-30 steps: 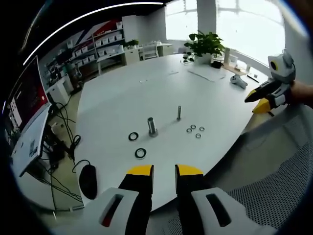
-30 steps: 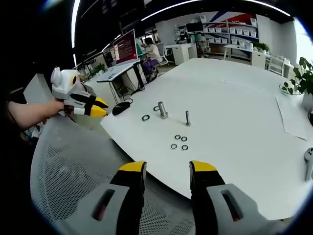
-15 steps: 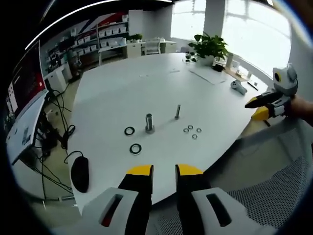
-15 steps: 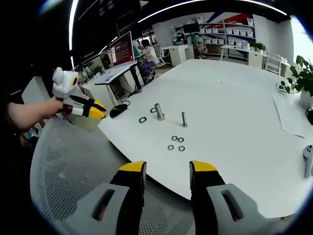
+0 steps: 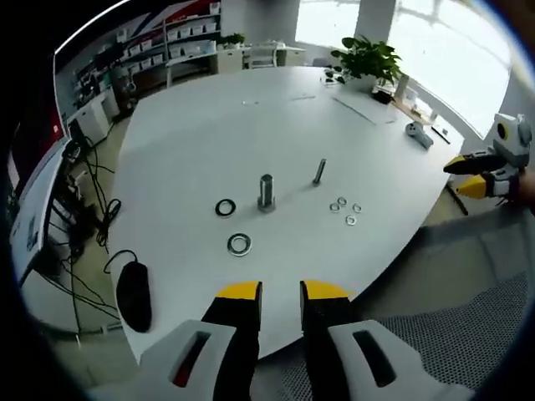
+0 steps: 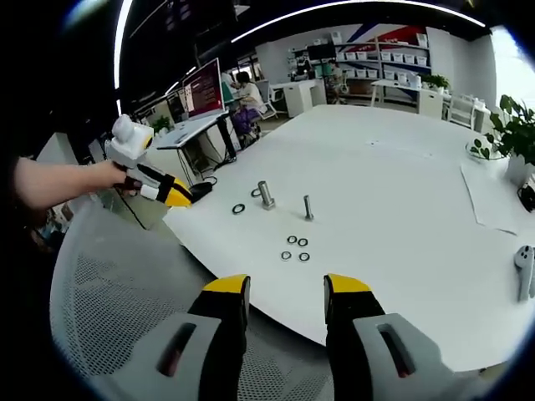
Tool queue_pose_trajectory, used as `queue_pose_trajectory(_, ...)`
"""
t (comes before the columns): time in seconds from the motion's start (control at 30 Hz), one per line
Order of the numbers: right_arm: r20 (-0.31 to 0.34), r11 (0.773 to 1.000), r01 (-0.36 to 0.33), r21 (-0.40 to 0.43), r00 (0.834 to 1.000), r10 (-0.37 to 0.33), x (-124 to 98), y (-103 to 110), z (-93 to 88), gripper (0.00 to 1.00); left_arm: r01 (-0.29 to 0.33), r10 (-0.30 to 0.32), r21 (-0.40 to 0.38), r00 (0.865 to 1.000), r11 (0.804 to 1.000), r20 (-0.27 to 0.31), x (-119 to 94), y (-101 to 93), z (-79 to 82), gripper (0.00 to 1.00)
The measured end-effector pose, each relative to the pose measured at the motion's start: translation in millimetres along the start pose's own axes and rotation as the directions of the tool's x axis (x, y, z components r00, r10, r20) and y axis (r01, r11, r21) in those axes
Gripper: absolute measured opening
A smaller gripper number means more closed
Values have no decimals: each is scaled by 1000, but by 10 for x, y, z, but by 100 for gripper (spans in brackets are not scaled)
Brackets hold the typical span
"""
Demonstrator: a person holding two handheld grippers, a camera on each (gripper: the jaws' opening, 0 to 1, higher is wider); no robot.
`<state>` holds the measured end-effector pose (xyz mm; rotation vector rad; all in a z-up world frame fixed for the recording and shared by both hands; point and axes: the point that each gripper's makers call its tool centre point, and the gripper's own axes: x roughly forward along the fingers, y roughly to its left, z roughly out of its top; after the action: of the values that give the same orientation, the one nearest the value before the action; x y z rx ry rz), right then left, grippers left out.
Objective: Place the washer onto the threaded stud by aligning its center hole with the stud, sliding it down to the base, and recovering from edge contact or off-axis alignment until the washer reaches the visible bottom stop.
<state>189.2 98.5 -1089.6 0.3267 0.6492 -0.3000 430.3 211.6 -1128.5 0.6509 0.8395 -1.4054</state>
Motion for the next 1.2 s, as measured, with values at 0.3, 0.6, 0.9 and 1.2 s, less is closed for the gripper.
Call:
queue_pose_trajectory(0.3,-7,1000,16,-2,1000,-16,1,-25,-5,38,0,-1,-10,998,1000,-64,357,303,1,19)
queue_pose_trajectory(0.6,-6,1000,31,3,1000,-31,-11,-40,3,38,12,-6,40,989,999,-146,631,383,3,21)
queue_pose_trajectory(0.9,-6,999,45,-11,999,-45,-18,-61,4,38,28,-8,87,976,996,-215,946,490,48,23)
queue_pose_trajectory(1.2,-9,998,67,-11,998,-67,-25,-106,-11,39,38,4,153,963,988,-268,1058,498,30,25)
